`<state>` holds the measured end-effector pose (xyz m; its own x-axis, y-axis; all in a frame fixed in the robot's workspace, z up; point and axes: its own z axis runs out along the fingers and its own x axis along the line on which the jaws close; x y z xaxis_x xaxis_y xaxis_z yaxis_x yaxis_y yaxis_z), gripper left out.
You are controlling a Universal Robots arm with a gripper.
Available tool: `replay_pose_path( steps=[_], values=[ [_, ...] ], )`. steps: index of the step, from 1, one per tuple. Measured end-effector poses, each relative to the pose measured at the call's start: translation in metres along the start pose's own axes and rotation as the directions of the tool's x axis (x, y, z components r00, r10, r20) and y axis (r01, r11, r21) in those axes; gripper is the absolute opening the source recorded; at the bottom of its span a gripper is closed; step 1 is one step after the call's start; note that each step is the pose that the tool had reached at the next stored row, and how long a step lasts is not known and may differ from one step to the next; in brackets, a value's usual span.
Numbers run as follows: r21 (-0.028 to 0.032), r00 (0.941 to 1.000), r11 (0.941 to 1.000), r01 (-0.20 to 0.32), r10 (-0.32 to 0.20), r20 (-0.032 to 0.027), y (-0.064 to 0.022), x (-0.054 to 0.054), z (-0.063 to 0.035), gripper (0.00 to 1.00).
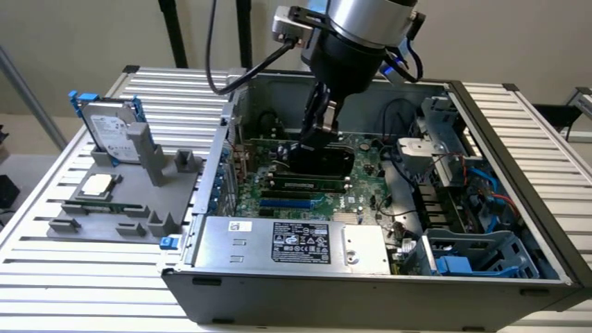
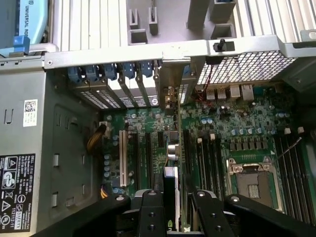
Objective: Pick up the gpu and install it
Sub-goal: 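Insert the gpu into the slot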
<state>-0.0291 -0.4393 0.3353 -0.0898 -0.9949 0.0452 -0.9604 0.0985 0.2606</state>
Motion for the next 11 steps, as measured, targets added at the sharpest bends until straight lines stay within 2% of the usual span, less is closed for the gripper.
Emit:
replay_pose_path(
  steps=[11],
  values=[
    [0.0000,1.0000,1.0000,0.000,0.000,0.0001,-0.0003,0.000,0.0208,0.26]
  ],
)
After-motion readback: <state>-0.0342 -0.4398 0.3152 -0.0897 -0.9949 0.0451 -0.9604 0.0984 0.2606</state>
